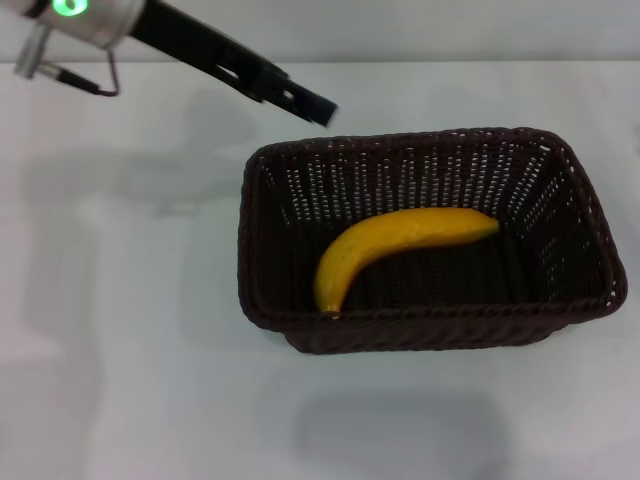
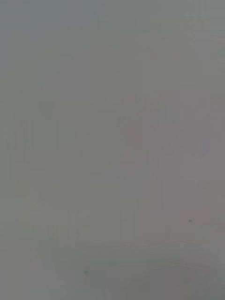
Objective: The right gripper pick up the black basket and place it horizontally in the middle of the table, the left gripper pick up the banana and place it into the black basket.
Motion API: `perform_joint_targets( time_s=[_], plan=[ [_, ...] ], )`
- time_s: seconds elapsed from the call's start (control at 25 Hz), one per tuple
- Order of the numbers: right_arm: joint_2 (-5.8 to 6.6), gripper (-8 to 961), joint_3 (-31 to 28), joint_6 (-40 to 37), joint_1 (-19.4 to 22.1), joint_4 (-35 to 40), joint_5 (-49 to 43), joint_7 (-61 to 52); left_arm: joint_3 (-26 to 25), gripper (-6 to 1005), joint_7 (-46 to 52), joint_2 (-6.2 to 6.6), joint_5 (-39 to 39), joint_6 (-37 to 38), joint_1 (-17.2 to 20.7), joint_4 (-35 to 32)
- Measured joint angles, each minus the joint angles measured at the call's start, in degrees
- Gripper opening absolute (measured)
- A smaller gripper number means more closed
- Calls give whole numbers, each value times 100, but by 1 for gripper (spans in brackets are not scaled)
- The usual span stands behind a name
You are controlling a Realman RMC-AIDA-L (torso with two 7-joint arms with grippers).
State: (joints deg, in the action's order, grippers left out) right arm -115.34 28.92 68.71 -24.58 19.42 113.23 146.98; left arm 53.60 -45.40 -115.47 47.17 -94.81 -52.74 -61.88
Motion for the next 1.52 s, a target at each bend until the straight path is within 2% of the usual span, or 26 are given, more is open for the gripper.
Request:
perform_joint_targets(
  time_s=[0.16,0.32,0.36,0.4,0.44,0.6,0.76,0.96,1.08,1.24,1.36,1.52],
  plan=[
    [2,815,36,79,68,0,3,16,-2,880,-880,-70,977,503,999,-676],
    [-2,815,46,249,121,-55,5,13,-42,884,-1715,-121,1856,993,2064,-1069],
    [-3,815,28,324,132,-108,6,18,-236,885,-2283,-164,2428,1220,2687,-1171],
    [-3,815,11,371,138,-142,8,26,-236,885,-2283,-164,2428,1220,2687,-1171],
    [-3,815,0,394,139,-156,10,33,-376,884,-2511,-194,2636,1260,2896,-1178],
    [-6,815,-3,447,214,-165,38,105,-1048,881,-3854,-365,3683,1252,3743,-945],
    [-12,816,-1,476,341,-173,129,130,-1312,875,-5389,-368,5098,1275,4494,-51],
    [-9,816,-1,518,491,-362,340,132,-1582,875,-7186,-380,6814,934,4927,1803],
    [0,816,-65,511,557,-500,375,141,-1621,875,-8286,-377,7685,468,5024,2899],
    [7,816,-214,509,575,-748,385,404,-1676,875,-9869,-386,8343,-73,4993,4315],
    [8,816,-226,570,576,-838,382,621,-1682,875,-10547,-391,8606,-235,4954,4955],
    [10,815,-234,660,577,-882,396,640,-1689,875,-10869,-399,8921,-420,4918,5366]
  ],
)
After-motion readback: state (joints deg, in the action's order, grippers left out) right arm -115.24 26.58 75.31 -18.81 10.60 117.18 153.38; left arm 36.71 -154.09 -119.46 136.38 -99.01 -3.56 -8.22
